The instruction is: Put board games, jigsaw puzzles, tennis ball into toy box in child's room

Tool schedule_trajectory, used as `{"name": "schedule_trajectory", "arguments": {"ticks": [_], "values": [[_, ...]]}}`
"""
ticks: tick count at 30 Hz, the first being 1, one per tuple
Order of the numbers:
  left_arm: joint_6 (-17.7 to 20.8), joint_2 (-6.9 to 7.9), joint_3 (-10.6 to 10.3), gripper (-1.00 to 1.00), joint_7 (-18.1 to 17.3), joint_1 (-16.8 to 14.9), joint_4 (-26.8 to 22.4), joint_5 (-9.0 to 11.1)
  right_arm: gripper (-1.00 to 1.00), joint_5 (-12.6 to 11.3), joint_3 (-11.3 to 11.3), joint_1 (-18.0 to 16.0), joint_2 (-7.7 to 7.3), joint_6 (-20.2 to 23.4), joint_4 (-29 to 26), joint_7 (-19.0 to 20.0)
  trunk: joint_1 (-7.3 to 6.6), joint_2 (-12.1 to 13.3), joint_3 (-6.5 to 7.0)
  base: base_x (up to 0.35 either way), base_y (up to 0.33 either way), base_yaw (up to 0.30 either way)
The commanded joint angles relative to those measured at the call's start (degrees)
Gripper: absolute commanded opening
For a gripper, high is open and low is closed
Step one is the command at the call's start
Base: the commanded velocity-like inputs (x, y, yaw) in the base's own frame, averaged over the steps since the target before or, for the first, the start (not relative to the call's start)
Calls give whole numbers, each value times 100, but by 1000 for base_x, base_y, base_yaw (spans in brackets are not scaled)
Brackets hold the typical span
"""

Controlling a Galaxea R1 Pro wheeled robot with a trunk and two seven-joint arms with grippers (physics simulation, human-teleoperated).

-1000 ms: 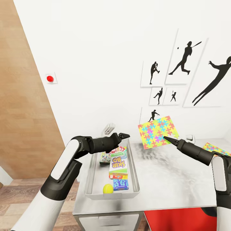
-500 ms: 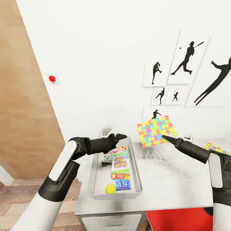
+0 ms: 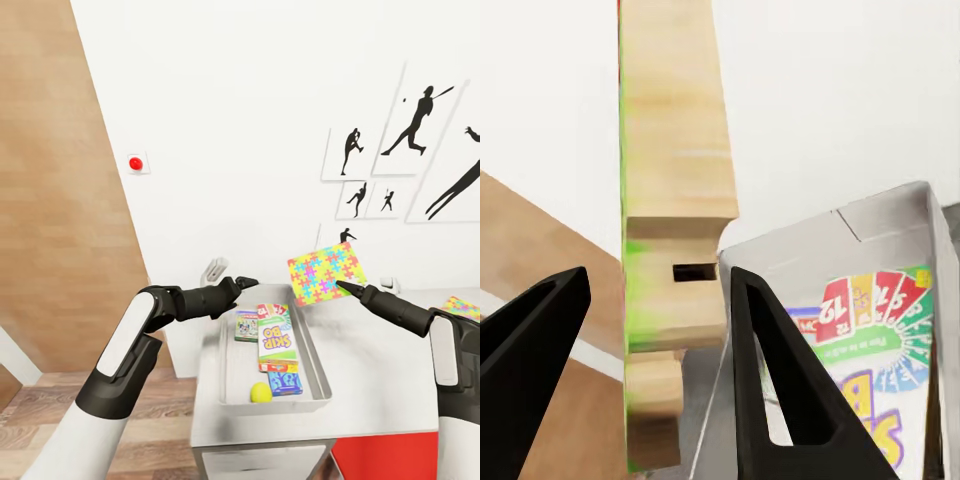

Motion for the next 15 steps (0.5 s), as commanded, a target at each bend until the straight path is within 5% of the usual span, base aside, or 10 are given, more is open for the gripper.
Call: {"name": "schedule_trajectory", "arguments": {"ticks": [1, 5, 15], "values": [[0, -5, 5, 100, 52, -3, -9, 55, -100, 31, -4, -10, 34, 24, 0, 37, 4, -13, -13, 0, 290, 0], [0, -2, 5, 100, 51, -1, -11, 55, -100, 31, -3, -10, 43, 24, 0, 36, 4, -13, -13, 0, 244, 0], [5, 35, 44, 100, 75, 35, -12, 55, -100, 38, 111, -10, 92, 24, 13, 34, 4, -13, -13, 0, 44, 0]]}}
